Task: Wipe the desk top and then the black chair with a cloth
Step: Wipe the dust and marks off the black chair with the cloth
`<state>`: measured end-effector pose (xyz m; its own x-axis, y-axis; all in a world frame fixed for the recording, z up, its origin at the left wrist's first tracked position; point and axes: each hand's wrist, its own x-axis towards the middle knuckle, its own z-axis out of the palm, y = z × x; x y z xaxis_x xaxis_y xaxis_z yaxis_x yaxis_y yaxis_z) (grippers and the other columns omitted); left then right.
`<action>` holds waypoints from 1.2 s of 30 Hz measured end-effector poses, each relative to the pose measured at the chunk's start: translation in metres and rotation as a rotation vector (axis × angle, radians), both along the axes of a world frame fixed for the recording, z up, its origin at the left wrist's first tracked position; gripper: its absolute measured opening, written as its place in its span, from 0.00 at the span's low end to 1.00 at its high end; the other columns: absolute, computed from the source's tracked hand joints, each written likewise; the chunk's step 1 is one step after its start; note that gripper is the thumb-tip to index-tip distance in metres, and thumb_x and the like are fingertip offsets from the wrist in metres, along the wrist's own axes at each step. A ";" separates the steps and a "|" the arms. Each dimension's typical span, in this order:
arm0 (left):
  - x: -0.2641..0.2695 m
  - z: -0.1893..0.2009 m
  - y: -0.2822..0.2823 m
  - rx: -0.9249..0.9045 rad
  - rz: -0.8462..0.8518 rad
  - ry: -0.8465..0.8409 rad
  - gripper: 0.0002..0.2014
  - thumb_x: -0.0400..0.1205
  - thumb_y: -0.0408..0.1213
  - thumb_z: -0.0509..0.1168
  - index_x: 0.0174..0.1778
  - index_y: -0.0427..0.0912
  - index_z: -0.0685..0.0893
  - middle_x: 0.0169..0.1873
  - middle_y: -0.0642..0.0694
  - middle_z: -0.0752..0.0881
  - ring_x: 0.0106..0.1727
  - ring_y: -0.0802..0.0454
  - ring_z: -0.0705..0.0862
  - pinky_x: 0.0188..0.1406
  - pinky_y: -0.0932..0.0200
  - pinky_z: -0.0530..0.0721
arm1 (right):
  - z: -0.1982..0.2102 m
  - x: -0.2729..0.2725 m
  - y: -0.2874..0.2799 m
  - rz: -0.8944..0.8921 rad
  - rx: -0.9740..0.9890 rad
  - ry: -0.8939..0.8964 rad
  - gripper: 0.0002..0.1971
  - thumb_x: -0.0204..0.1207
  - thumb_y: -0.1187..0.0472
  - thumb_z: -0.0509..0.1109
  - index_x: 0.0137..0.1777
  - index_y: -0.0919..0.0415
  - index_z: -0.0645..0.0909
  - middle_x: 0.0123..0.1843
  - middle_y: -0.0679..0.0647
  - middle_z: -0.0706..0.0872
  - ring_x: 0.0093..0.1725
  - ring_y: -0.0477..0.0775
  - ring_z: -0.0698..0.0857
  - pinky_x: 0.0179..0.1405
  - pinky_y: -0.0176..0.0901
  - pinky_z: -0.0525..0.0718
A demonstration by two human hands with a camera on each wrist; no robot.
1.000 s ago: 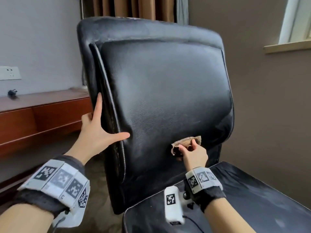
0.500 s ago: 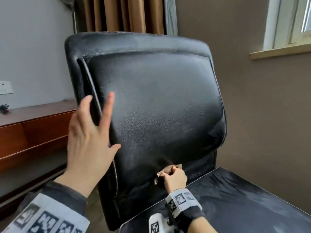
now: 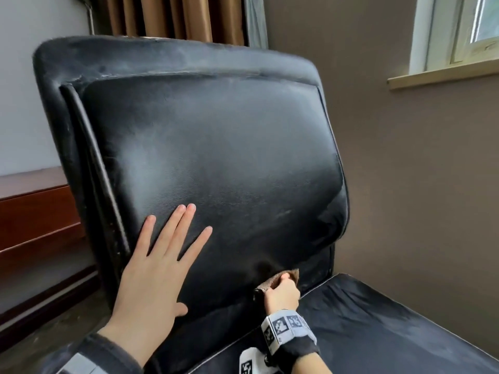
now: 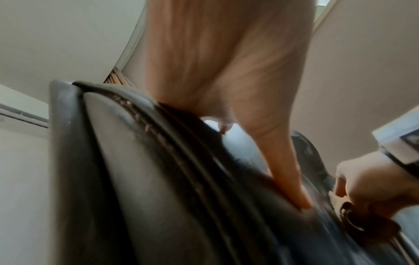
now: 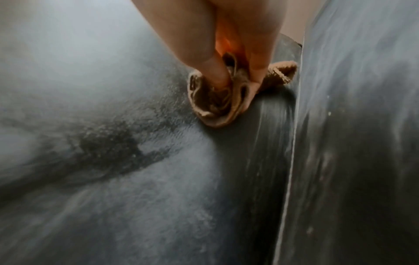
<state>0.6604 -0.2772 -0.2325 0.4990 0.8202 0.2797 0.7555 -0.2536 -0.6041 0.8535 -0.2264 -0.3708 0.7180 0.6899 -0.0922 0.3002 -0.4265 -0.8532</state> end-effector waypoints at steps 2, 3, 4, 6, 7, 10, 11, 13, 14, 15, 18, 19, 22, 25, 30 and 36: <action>-0.001 -0.001 -0.001 0.004 0.000 -0.005 0.61 0.74 0.67 0.62 0.70 0.47 0.13 0.65 0.31 0.11 0.66 0.37 0.10 0.63 0.35 0.15 | 0.004 0.010 -0.006 -0.015 0.048 0.030 0.19 0.76 0.63 0.66 0.66 0.67 0.75 0.66 0.62 0.81 0.67 0.62 0.78 0.61 0.42 0.74; -0.001 -0.003 0.000 0.008 -0.003 -0.013 0.61 0.74 0.67 0.62 0.70 0.47 0.13 0.65 0.31 0.11 0.66 0.37 0.10 0.62 0.35 0.14 | 0.009 0.016 -0.010 -0.044 0.117 0.052 0.23 0.74 0.63 0.69 0.69 0.67 0.75 0.67 0.62 0.81 0.68 0.61 0.78 0.63 0.42 0.73; -0.001 -0.004 0.000 0.014 -0.008 -0.021 0.61 0.74 0.67 0.62 0.69 0.47 0.13 0.65 0.31 0.11 0.66 0.37 0.11 0.62 0.36 0.13 | 0.018 0.023 -0.015 -0.085 0.212 0.072 0.27 0.73 0.63 0.71 0.72 0.65 0.74 0.68 0.62 0.81 0.69 0.61 0.78 0.66 0.43 0.72; -0.002 -0.004 0.001 0.031 -0.012 -0.016 0.61 0.73 0.68 0.62 0.69 0.46 0.13 0.66 0.31 0.12 0.68 0.36 0.11 0.63 0.35 0.14 | 0.038 0.036 -0.017 -0.153 0.393 0.083 0.30 0.72 0.63 0.73 0.75 0.62 0.72 0.69 0.63 0.80 0.69 0.61 0.77 0.69 0.45 0.70; -0.001 -0.004 0.000 0.034 -0.011 -0.007 0.61 0.73 0.68 0.62 0.69 0.46 0.13 0.66 0.31 0.12 0.69 0.36 0.12 0.63 0.34 0.15 | 0.045 0.041 -0.015 -0.163 0.435 0.076 0.30 0.72 0.63 0.73 0.75 0.62 0.71 0.70 0.63 0.79 0.70 0.61 0.77 0.70 0.45 0.70; 0.001 -0.006 0.002 0.050 -0.010 -0.002 0.61 0.73 0.68 0.61 0.70 0.46 0.13 0.66 0.31 0.12 0.71 0.37 0.15 0.64 0.34 0.17 | 0.047 0.040 -0.008 -0.165 0.423 0.059 0.31 0.74 0.65 0.69 0.78 0.56 0.67 0.72 0.62 0.77 0.71 0.63 0.75 0.71 0.45 0.68; 0.002 -0.007 0.003 0.051 -0.008 0.001 0.61 0.73 0.68 0.61 0.70 0.46 0.13 0.65 0.30 0.12 0.71 0.37 0.15 0.64 0.34 0.17 | 0.042 0.036 -0.008 -0.165 0.408 0.057 0.32 0.75 0.66 0.67 0.79 0.53 0.65 0.72 0.61 0.77 0.71 0.64 0.75 0.70 0.45 0.68; 0.001 -0.007 0.003 0.051 -0.001 0.000 0.61 0.74 0.68 0.61 0.70 0.46 0.14 0.65 0.30 0.11 0.70 0.36 0.14 0.62 0.34 0.16 | 0.031 0.029 -0.006 -0.153 0.375 0.042 0.35 0.75 0.68 0.65 0.81 0.49 0.60 0.74 0.60 0.75 0.69 0.65 0.76 0.67 0.47 0.69; 0.000 -0.007 0.003 0.053 0.001 0.002 0.60 0.74 0.68 0.61 0.70 0.46 0.14 0.65 0.30 0.11 0.70 0.36 0.14 0.62 0.34 0.15 | 0.026 0.028 -0.003 -0.143 0.347 0.040 0.36 0.76 0.69 0.64 0.81 0.48 0.58 0.76 0.58 0.73 0.68 0.66 0.76 0.66 0.48 0.70; 0.000 -0.007 0.002 0.057 0.000 0.002 0.60 0.74 0.68 0.61 0.70 0.46 0.14 0.65 0.30 0.12 0.70 0.36 0.15 0.62 0.34 0.15 | 0.023 0.026 0.000 -0.135 0.316 0.030 0.36 0.76 0.69 0.64 0.82 0.49 0.56 0.77 0.57 0.70 0.67 0.66 0.77 0.65 0.49 0.71; 0.000 -0.006 -0.001 0.080 -0.008 0.010 0.60 0.73 0.70 0.60 0.72 0.45 0.16 0.67 0.29 0.13 0.72 0.35 0.17 0.66 0.33 0.20 | 0.017 0.033 0.003 -0.120 0.141 0.034 0.25 0.78 0.66 0.63 0.76 0.63 0.65 0.75 0.62 0.72 0.67 0.65 0.77 0.61 0.46 0.74; -0.001 -0.007 -0.001 0.086 -0.012 0.014 0.60 0.73 0.70 0.59 0.72 0.45 0.16 0.67 0.29 0.13 0.73 0.35 0.18 0.68 0.33 0.22 | 0.017 0.039 0.001 -0.108 0.109 0.084 0.17 0.79 0.65 0.63 0.66 0.68 0.73 0.71 0.64 0.76 0.66 0.64 0.78 0.57 0.41 0.76; -0.003 -0.009 -0.001 0.093 -0.026 0.012 0.60 0.73 0.70 0.59 0.73 0.45 0.16 0.67 0.28 0.14 0.73 0.35 0.19 0.70 0.33 0.24 | 0.027 0.068 -0.007 -0.096 0.236 0.282 0.14 0.76 0.67 0.67 0.61 0.70 0.81 0.63 0.63 0.83 0.60 0.56 0.82 0.46 0.29 0.78; -0.002 -0.011 0.001 0.102 -0.021 0.007 0.60 0.74 0.70 0.59 0.72 0.45 0.16 0.67 0.29 0.13 0.73 0.35 0.18 0.70 0.33 0.24 | 0.080 0.089 -0.019 -0.203 0.665 0.161 0.24 0.65 0.64 0.75 0.63 0.56 0.82 0.57 0.57 0.84 0.62 0.51 0.80 0.65 0.39 0.73; 0.000 -0.012 0.000 0.086 -0.016 -0.003 0.60 0.74 0.70 0.58 0.70 0.44 0.13 0.66 0.29 0.13 0.72 0.35 0.17 0.69 0.33 0.23 | 0.135 0.089 -0.006 -0.097 0.524 -0.374 0.33 0.75 0.71 0.64 0.79 0.51 0.65 0.83 0.51 0.57 0.72 0.60 0.74 0.67 0.39 0.66; 0.000 -0.013 0.001 0.076 -0.024 -0.032 0.60 0.75 0.68 0.59 0.67 0.45 0.10 0.66 0.31 0.12 0.71 0.37 0.15 0.66 0.34 0.18 | 0.087 0.081 0.013 -0.211 0.550 -0.346 0.41 0.69 0.80 0.60 0.81 0.53 0.59 0.85 0.51 0.46 0.62 0.65 0.78 0.60 0.46 0.74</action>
